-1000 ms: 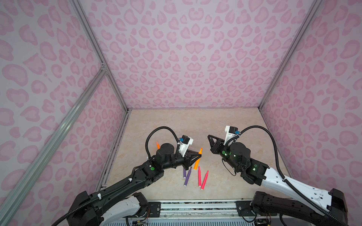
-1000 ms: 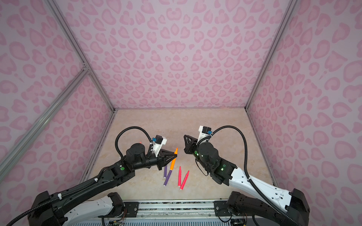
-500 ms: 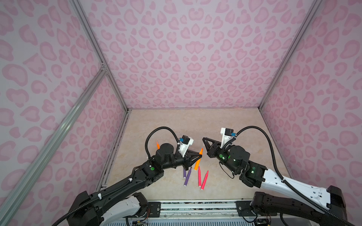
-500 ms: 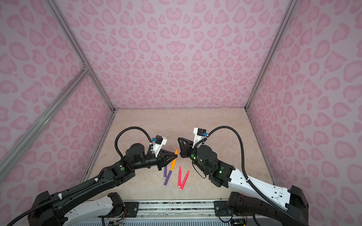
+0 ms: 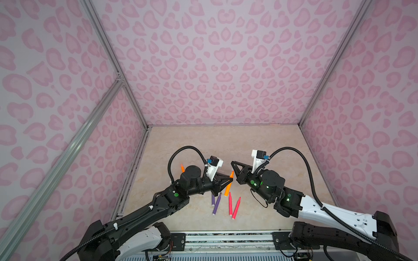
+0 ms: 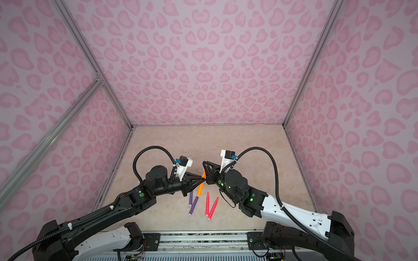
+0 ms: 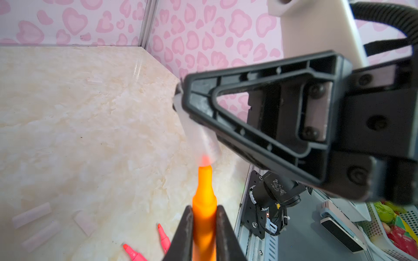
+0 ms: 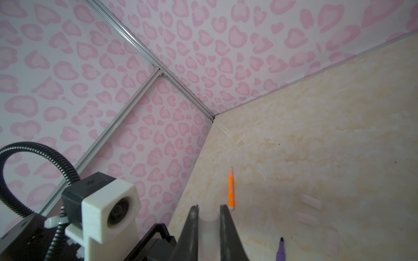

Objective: Insert pens into pen caps
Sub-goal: Put on the pen cap to the pen.

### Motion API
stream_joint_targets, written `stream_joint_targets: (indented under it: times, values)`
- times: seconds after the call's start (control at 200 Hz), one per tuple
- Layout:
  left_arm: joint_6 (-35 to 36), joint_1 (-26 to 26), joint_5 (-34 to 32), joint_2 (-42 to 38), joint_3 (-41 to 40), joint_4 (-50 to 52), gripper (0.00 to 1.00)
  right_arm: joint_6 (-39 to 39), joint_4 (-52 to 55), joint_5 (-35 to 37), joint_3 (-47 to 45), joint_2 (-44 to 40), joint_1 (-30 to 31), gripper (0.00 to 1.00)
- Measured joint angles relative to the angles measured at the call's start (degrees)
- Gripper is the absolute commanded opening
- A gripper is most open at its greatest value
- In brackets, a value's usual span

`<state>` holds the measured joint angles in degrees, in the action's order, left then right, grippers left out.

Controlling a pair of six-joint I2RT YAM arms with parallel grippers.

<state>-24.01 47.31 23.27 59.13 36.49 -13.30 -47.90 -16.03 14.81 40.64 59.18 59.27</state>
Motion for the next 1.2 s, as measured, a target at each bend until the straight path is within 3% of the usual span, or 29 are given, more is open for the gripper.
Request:
stream_joint_targets:
  times: [0.8,1.2]
  values:
    - [-4.7,-3.0,2.4,0.2,0.0,1.2,0.03,1.2,-3.1,8.1,-0.4,3.1,4.4,0.0]
    - [-5.9,-3.7,5.0,0.1,0.1,0.7,0.03,4.8,-5.6,7.0,-2.7,0.5,3.7,0.0]
